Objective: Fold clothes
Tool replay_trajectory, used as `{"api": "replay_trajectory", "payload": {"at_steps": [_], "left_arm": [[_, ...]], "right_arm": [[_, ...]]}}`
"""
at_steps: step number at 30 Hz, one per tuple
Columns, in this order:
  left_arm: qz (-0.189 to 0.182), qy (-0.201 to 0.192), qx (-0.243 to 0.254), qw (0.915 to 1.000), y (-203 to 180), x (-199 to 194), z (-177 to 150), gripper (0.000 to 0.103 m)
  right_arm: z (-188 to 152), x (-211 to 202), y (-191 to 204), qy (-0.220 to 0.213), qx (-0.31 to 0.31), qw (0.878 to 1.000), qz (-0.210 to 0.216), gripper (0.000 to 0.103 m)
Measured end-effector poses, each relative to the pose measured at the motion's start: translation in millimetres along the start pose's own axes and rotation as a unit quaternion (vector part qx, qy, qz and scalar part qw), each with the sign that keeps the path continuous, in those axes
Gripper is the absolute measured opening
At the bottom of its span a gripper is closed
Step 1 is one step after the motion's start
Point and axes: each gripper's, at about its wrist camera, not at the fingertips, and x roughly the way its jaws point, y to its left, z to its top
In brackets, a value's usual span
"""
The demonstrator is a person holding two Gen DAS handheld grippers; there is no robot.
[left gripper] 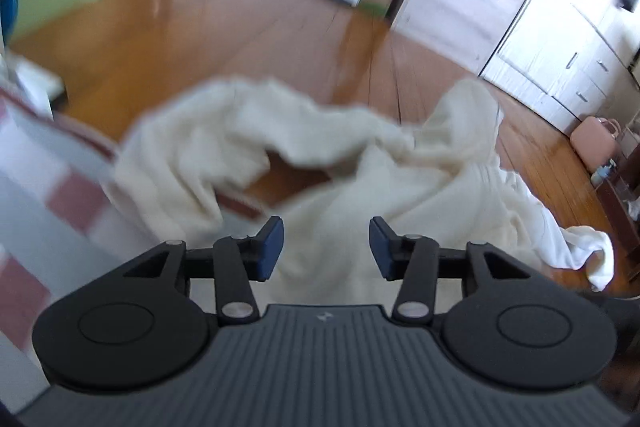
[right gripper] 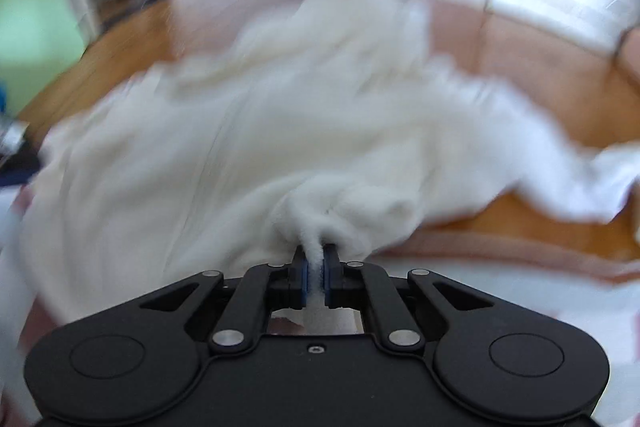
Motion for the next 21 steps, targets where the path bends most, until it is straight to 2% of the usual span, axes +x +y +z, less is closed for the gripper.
{"api": "replay_trajectory", "payload": {"at_steps": [3, 5, 7, 8, 11, 13, 15, 16, 17, 19, 21], "left_arm": [[0.011, 0.008, 0.062, 0.998, -5, -8, -2, 0.048], [0.026, -0.017, 0.048, 0.9984, -7, -19, -10, 0.061], [-0.014, -0.027, 0.027, 0.9992, -8, -21, -14, 0.061], [-0.04, -0.023, 0.034, 0.9983, -14, -17, -15, 0.061], [-0.091, -0.003, 0.111, 0.9896, -50, -6, -28, 0.061], [-0.125, 0.017, 0.176, 0.9763, -79, 1, -44, 0.062], [-0.172, 0.033, 0.225, 0.9585, -106, 8, -61, 0.066], [-0.203, 0.04, 0.242, 0.948, -117, 13, -71, 0.078], [-0.221, 0.051, 0.263, 0.9378, -128, 21, -79, 0.084], [-0.215, 0.069, 0.323, 0.9193, -148, 35, -97, 0.084], [-0.17, 0.083, 0.373, 0.9085, -158, 48, -113, 0.084]], "right_arm": [[35, -17, -20, -0.052, -0.005, 0.997, -0.063, 0.006], [51, -31, -38, -0.074, -0.002, 0.993, -0.087, 0.006], [64, -44, -54, -0.09, 0.003, 0.991, -0.101, 0.007], [68, -48, -58, -0.092, 0.009, 0.991, -0.101, 0.007], [72, -65, -75, -0.094, 0.04, 0.991, -0.089, 0.006], [71, -75, -75, -0.1, 0.041, 0.99, -0.091, 0.006], [70, -89, -74, -0.113, 0.026, 0.989, -0.092, 0.006], [71, -96, -74, -0.119, 0.021, 0.989, -0.091, 0.006], [73, -100, -75, -0.121, 0.02, 0.989, -0.087, 0.006], [78, -105, -78, -0.121, 0.026, 0.989, -0.084, 0.006], [79, -108, -81, -0.12, 0.033, 0.988, -0.086, 0.006]]}}
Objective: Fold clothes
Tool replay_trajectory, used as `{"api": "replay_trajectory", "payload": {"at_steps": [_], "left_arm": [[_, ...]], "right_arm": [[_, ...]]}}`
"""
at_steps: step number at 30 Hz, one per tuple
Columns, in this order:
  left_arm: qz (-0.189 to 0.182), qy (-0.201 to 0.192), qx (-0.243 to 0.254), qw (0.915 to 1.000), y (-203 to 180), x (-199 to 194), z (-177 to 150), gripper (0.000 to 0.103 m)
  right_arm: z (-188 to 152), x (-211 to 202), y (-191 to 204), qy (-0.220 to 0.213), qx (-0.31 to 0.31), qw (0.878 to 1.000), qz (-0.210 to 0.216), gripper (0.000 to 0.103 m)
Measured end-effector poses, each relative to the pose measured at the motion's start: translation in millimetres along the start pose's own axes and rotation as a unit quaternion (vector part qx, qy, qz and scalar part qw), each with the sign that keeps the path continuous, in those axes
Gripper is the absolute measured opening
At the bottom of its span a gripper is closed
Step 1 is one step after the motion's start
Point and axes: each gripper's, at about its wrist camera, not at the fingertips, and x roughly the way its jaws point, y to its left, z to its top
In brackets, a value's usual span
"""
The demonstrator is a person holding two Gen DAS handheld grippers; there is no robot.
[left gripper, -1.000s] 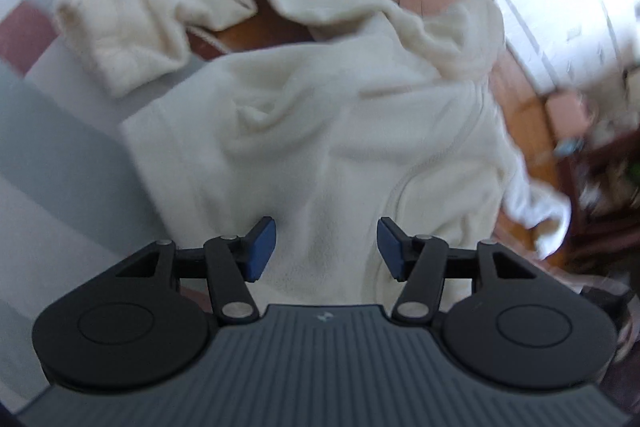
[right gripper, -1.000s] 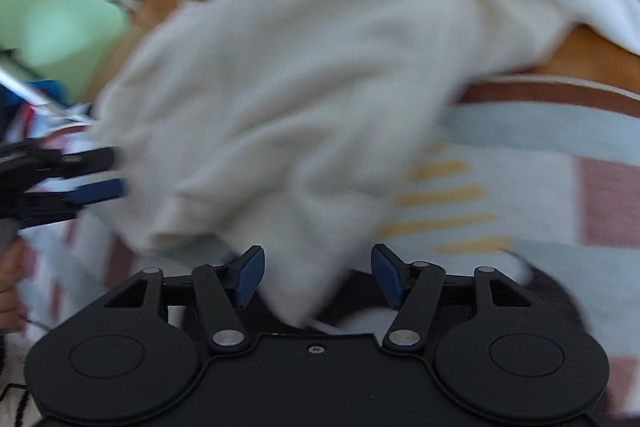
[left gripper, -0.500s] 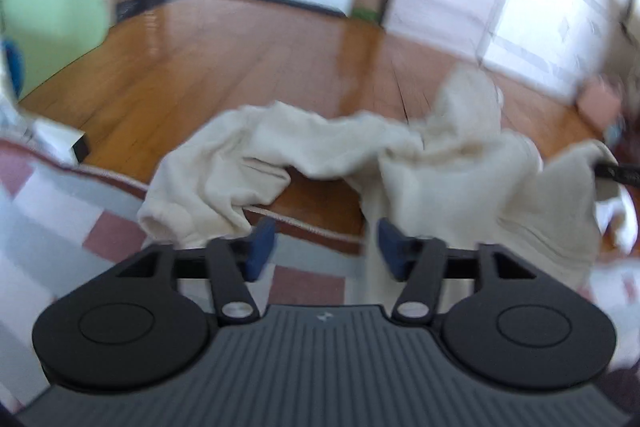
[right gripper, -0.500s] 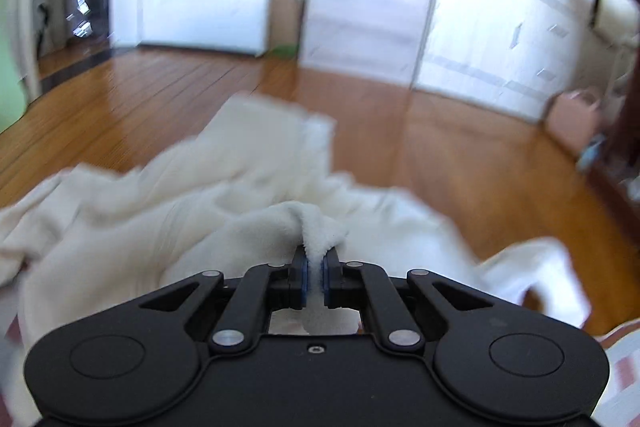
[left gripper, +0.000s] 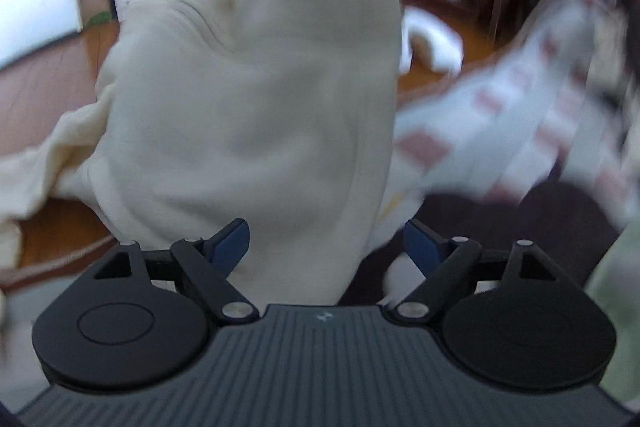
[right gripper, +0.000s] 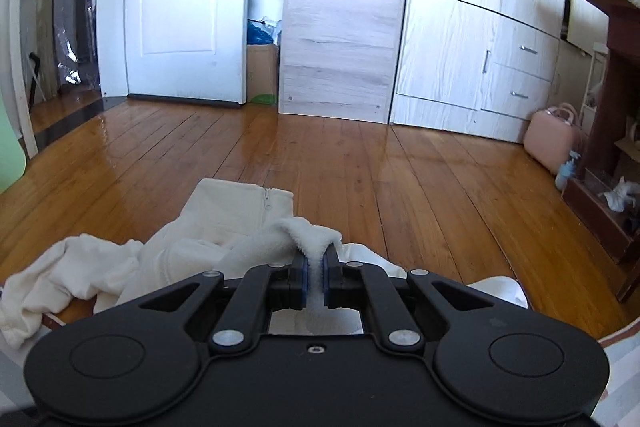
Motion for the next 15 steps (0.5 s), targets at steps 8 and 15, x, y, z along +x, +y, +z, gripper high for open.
{"api": "replay_trajectory", "payload": {"at_steps": [8, 15], "left_arm": [[0.086, 0.011, -0.057, 0.9946, 41, 12, -5, 0.008], [0.082, -0.121, -0.263, 0.9538, 156, -29, 34, 0.006]], "right_arm": [[-15, 14, -1, 0.023, -0.045, 0.998, -0.03, 0.008], [-52, 87, 3, 0.106, -0.185, 0.977, -0.027, 0.03]]}}
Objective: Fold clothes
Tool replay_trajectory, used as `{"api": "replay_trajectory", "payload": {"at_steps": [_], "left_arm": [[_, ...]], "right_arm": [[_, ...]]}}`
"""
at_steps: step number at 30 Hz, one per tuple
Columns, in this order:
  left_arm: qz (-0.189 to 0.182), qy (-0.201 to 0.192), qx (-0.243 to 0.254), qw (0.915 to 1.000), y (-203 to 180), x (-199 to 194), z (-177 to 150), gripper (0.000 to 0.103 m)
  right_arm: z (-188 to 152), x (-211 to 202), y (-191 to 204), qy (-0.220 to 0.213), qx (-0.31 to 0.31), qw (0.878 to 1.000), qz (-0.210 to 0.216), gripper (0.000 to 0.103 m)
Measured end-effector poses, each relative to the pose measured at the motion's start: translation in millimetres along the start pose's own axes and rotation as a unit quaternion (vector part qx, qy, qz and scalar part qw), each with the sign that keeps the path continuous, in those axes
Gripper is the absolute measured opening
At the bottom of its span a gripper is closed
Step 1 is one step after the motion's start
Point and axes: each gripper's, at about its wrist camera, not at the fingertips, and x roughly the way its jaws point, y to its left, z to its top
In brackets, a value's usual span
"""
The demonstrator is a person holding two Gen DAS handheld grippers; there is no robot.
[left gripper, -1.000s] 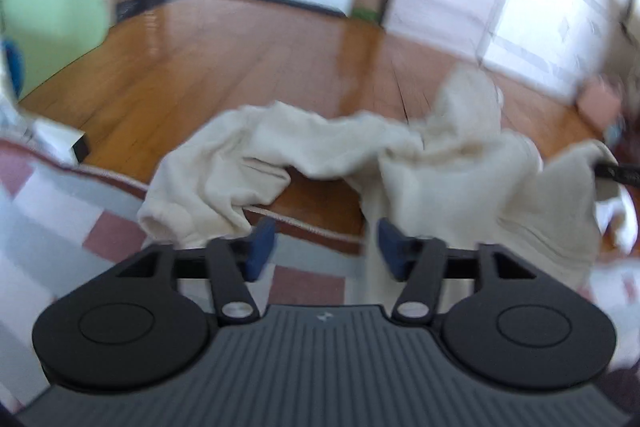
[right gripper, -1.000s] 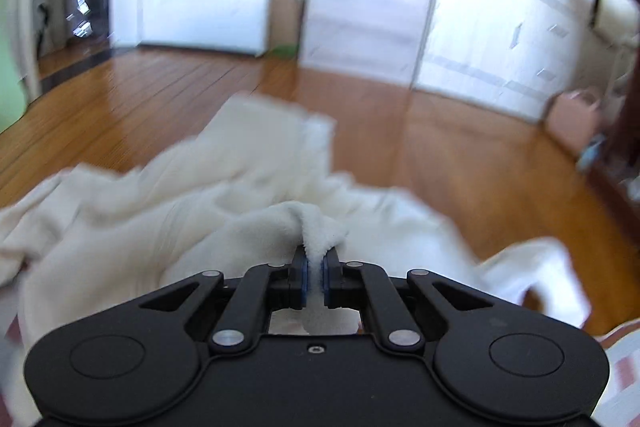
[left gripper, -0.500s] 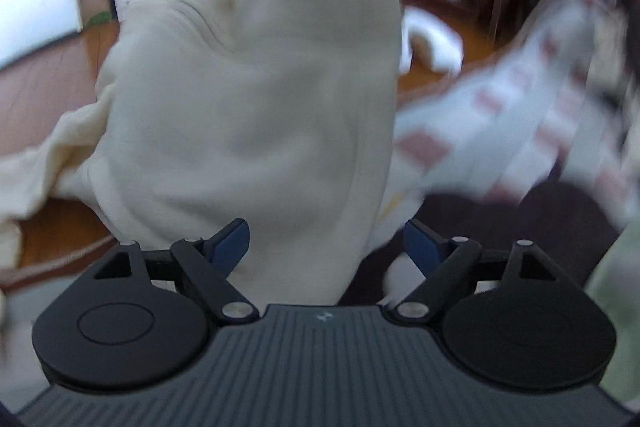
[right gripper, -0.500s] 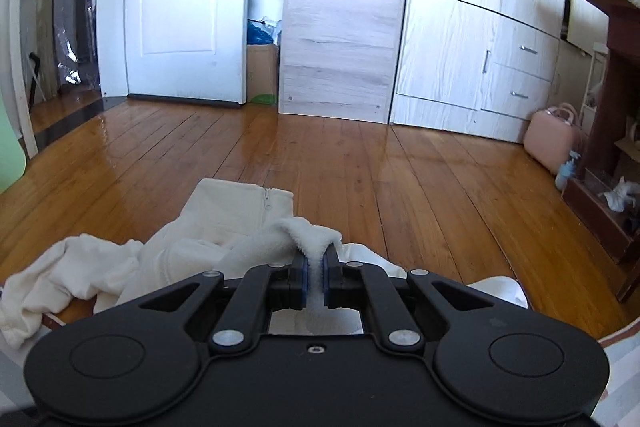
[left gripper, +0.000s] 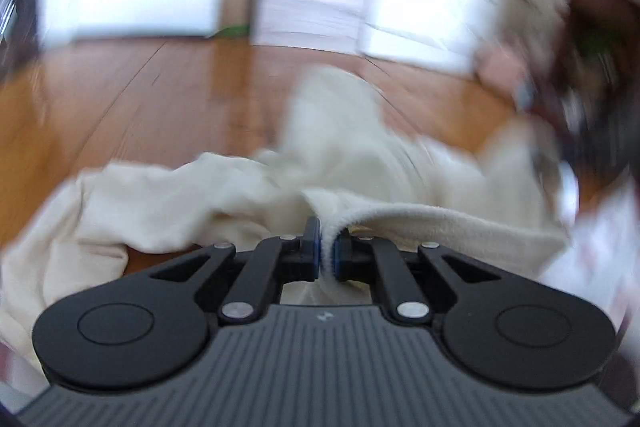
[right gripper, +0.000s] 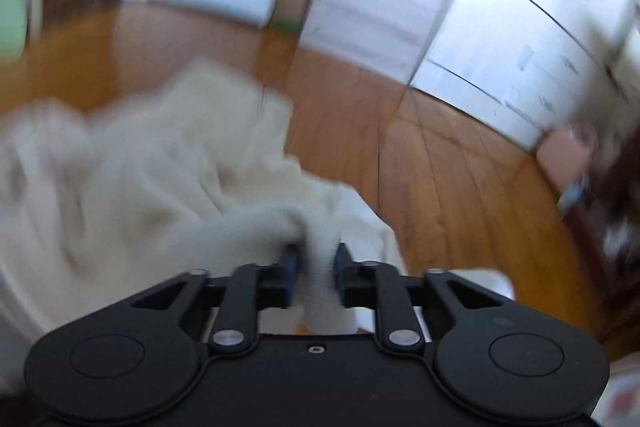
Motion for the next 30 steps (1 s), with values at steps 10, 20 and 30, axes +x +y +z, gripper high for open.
{"api": "replay_trajectory", "payload": {"at_steps": [10, 20, 30], "left_arm": [[0.07, 0.037, -0.072, 0.9942, 44, 34, -26, 0.006], [0.068, 0.002, -0.092, 0.9934, 67, 15, -5, 0.007], [0.098, -0.008, -0.094, 0.9907, 68, 10, -5, 0.006]], "right_arm": [[-28, 6, -22, 0.025, 0.055, 0.995, 0.082, 0.059], [-78, -7, -31, 0.041, 0.155, 0.97, 0.184, 0.064], [-116, -35, 51, 0.064, -0.038, 0.974, 0.216, 0.064]]}}
